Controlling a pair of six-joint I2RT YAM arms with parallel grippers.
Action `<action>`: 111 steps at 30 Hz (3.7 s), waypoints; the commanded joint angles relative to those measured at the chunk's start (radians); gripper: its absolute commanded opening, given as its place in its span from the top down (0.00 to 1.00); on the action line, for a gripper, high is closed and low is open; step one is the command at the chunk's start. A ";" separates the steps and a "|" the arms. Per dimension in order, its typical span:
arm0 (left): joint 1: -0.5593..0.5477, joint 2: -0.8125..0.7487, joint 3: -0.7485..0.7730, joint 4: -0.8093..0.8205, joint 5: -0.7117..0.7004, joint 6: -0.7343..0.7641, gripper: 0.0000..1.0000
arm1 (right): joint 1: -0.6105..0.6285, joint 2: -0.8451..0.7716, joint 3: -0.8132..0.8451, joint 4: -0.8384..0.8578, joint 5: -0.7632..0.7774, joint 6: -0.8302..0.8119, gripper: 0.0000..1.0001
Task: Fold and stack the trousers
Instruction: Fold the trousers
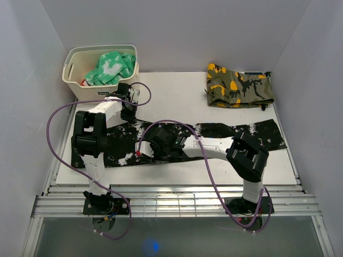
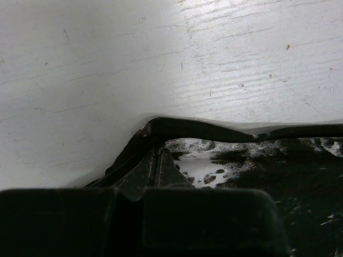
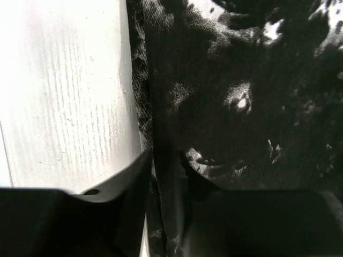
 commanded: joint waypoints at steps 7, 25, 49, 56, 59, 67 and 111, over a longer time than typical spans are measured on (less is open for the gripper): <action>0.021 0.098 -0.028 0.010 -0.057 0.022 1.00 | -0.011 0.022 0.018 0.020 0.005 -0.011 0.92; 0.021 0.109 -0.011 0.008 -0.088 0.029 1.00 | 0.006 -0.071 -0.023 -0.013 -0.082 0.033 0.92; 0.022 -0.032 0.035 -0.009 0.116 0.112 0.54 | -0.047 -0.031 0.015 -0.020 -0.067 0.061 0.38; 0.071 -0.291 0.091 -0.111 0.278 0.169 0.02 | -0.345 -0.178 0.087 -0.147 -0.265 0.161 0.04; 0.136 -0.359 0.079 -0.198 0.393 0.184 0.02 | -0.475 -0.233 0.072 -0.213 -0.341 0.178 0.03; 0.338 -0.453 -0.224 -0.306 0.523 0.264 0.03 | -0.744 -0.255 -0.097 -0.282 -0.409 0.216 0.06; 0.621 -0.174 -0.330 -0.168 0.272 0.316 0.18 | -1.752 -0.150 -0.132 -0.294 0.014 -0.025 0.59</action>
